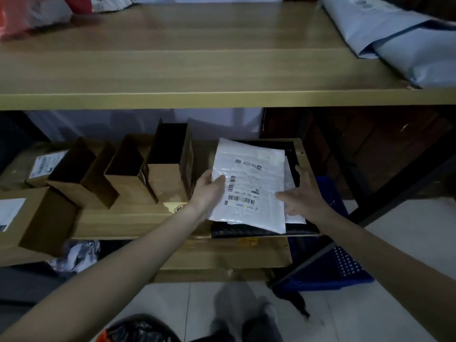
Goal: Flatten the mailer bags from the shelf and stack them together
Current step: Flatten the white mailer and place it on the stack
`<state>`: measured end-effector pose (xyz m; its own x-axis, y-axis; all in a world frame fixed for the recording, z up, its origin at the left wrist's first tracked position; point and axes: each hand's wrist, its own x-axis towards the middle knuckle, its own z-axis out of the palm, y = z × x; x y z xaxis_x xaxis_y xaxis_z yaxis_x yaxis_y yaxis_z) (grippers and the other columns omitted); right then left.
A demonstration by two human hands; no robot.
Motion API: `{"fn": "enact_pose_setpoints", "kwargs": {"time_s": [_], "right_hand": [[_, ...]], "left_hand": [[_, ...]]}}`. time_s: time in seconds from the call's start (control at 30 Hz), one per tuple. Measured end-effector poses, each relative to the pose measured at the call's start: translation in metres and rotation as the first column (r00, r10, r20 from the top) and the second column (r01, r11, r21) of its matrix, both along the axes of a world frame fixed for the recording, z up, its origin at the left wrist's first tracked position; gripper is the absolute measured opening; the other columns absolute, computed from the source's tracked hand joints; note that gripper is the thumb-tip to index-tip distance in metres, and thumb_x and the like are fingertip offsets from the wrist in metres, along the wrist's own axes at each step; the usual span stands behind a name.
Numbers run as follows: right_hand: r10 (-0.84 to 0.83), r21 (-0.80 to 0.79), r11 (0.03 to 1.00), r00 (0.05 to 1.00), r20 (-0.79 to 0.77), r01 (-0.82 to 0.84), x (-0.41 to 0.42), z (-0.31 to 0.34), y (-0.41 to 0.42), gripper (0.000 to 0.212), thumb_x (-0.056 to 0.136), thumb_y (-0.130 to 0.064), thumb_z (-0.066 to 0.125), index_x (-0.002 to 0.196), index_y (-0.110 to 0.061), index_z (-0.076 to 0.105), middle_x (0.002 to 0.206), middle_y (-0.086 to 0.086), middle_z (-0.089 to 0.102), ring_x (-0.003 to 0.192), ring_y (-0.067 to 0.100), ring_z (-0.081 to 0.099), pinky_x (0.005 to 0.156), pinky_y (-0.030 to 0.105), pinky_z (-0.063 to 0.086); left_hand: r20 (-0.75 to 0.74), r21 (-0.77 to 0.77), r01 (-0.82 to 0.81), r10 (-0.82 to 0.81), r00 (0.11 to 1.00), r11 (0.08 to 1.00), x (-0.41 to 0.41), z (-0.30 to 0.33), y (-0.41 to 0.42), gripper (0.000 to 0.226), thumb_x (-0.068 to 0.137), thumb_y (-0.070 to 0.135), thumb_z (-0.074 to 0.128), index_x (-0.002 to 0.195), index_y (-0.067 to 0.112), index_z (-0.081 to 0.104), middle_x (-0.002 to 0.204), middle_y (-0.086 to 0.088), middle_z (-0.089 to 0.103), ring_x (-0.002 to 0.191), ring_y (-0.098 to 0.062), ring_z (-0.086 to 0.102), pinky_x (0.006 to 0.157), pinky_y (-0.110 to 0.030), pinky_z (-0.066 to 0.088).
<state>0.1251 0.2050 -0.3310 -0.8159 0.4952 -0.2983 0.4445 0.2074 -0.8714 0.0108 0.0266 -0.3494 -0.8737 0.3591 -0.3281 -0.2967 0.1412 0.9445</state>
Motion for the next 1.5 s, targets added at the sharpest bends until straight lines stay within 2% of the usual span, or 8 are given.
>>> {"fn": "enact_pose_setpoints", "kwargs": {"time_s": [0.1, 0.23, 0.43, 0.5, 0.7, 0.83, 0.97, 1.5], "right_hand": [[0.022, 0.198, 0.98, 1.0, -0.011, -0.019, 0.0, -0.012, 0.006, 0.071, 0.081, 0.0, 0.057, 0.139, -0.028, 0.027, 0.093, -0.004, 0.053, 0.092, 0.025, 0.058, 0.073, 0.039, 0.052], [0.086, 0.407, 0.906, 0.992, 0.096, -0.118, -0.004, -0.026, 0.02, 0.059, 0.084, 0.001, 0.046, 0.139, -0.021, 0.038, 0.121, 0.016, 0.054, 0.075, 0.028, 0.054, 0.058, 0.029, 0.042], [0.153, 0.517, 0.804, 0.943, 0.295, -0.292, -0.008, -0.033, 0.032, 0.054, 0.092, -0.003, 0.041, 0.145, -0.012, 0.032, 0.141, 0.019, 0.038, 0.079, 0.019, 0.051, 0.066, 0.024, 0.04], [0.154, 0.507, 0.793, 0.916, 0.37, -0.338, -0.01, -0.035, 0.032, 0.06, 0.091, -0.005, 0.044, 0.148, -0.011, 0.023, 0.147, 0.02, 0.026, 0.109, 0.028, 0.05, 0.087, 0.029, 0.043], [0.183, 0.537, 0.704, 0.85, 0.494, -0.464, -0.017, -0.035, 0.026, 0.07, 0.091, -0.032, 0.05, 0.149, -0.024, 0.011, 0.154, 0.008, 0.002, 0.142, 0.031, 0.004, 0.111, 0.04, 0.022], [0.334, 0.587, 0.598, 0.836, 0.436, -0.545, -0.036, -0.039, 0.024, 0.08, 0.09, -0.043, 0.053, 0.15, -0.028, 0.004, 0.158, 0.004, -0.012, 0.145, 0.027, -0.01, 0.117, 0.048, 0.013], [0.422, 0.436, 0.545, 0.684, 0.596, -0.716, -0.048, -0.047, 0.025, 0.092, 0.085, -0.051, 0.058, 0.15, -0.029, -0.002, 0.158, 0.003, -0.015, 0.145, 0.027, -0.015, 0.118, 0.045, 0.006], [0.426, 0.518, 0.448, 0.683, 0.594, -0.729, -0.049, -0.039, 0.027, 0.092, 0.082, -0.056, 0.059, 0.151, -0.028, 0.006, 0.16, 0.005, -0.005, 0.147, 0.025, -0.003, 0.116, 0.047, 0.007]], "left_hand": [[-0.092, -0.116, 0.067, -0.078, 0.993, 0.991, -0.003, -0.008, 0.015, 0.043, 0.091, 0.009, 0.057, 0.123, 0.025, 0.034, 0.108, -0.007, 0.052, 0.091, -0.022, 0.055, 0.079, -0.037, 0.048], [-0.282, -0.487, 0.287, -0.46, 0.842, 0.825, -0.008, -0.014, 0.026, 0.1, 0.086, 0.022, 0.066, 0.149, 0.022, -0.012, 0.143, -0.009, 0.042, 0.119, -0.031, 0.054, 0.101, -0.042, 0.044], [-0.128, -0.78, 0.361, -0.695, 0.708, 0.511, -0.017, -0.027, 0.033, 0.035, 0.091, 0.028, 0.056, 0.121, 0.017, 0.041, 0.124, -0.011, 0.047, 0.133, -0.034, 0.03, 0.099, -0.037, 0.033], [-0.115, -0.822, 0.348, -0.73, 0.674, 0.45, -0.021, -0.033, 0.029, 0.022, 0.09, 0.033, 0.054, 0.103, 0.02, 0.043, 0.112, -0.005, 0.05, 0.133, -0.033, 0.028, 0.102, -0.039, 0.03], [-0.252, -0.835, 0.263, -0.761, 0.598, 0.484, -0.021, -0.028, 0.033, 0.078, 0.089, 0.048, 0.052, 0.15, 0.027, 0.009, 0.155, -0.002, 0.007, 0.143, -0.028, 0.01, 0.114, -0.045, 0.017], [-0.114, -0.946, 0.245, -0.924, 0.364, 0.213, -0.026, -0.035, 0.047, 0.079, 0.091, 0.063, 0.037, 0.15, 0.036, -0.008, 0.157, 0.001, -0.022, 0.146, -0.023, -0.016, 0.116, -0.049, -0.004], [0.091, -0.952, 0.304, -0.92, 0.38, 0.031, -0.032, -0.038, 0.051, 0.086, 0.085, 0.069, 0.041, 0.149, 0.038, -0.007, 0.158, 0.003, -0.022, 0.146, -0.022, -0.015, 0.117, -0.051, 0.003], [-0.049, -0.963, 0.237, -0.952, 0.303, 0.125, -0.034, -0.03, 0.035, 0.09, 0.084, 0.071, 0.041, 0.149, 0.036, -0.011, 0.158, 0.007, -0.02, 0.147, -0.017, -0.011, 0.119, -0.046, -0.001]]}}
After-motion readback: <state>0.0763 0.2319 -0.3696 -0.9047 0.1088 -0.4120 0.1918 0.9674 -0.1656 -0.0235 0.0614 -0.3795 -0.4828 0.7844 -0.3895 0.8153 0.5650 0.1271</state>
